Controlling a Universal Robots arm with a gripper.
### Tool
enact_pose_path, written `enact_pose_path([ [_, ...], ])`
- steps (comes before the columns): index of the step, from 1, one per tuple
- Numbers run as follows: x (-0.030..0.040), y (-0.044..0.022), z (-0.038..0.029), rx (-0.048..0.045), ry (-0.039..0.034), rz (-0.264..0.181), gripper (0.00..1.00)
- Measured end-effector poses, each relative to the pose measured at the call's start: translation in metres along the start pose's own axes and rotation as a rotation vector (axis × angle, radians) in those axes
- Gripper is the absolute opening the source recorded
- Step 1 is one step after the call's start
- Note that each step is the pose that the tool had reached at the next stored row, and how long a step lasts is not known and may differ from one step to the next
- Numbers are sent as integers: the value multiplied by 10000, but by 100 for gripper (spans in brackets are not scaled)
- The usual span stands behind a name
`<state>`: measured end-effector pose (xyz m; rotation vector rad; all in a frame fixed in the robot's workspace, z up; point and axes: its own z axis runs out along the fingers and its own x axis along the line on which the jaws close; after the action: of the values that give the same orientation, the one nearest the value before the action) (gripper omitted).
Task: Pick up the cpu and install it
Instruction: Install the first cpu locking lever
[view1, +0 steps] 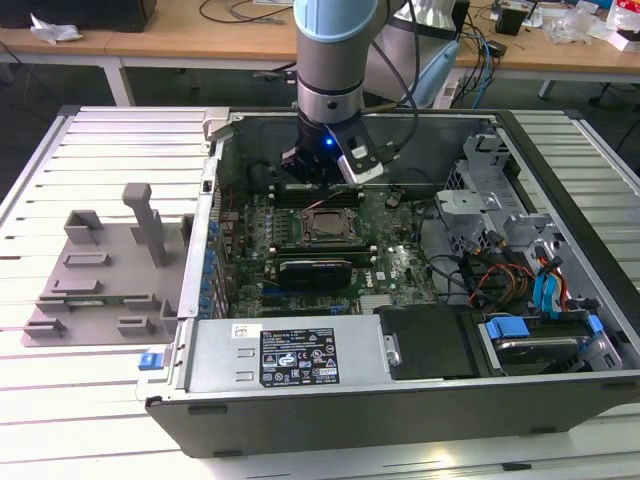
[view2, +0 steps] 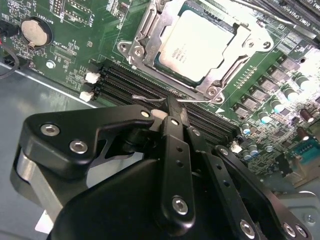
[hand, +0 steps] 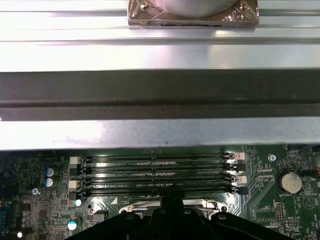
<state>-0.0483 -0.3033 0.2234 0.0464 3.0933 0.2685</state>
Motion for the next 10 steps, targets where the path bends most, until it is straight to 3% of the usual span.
enact_pose_path([
  [10, -2, -9, 54, -27, -6, 35, 11],
])
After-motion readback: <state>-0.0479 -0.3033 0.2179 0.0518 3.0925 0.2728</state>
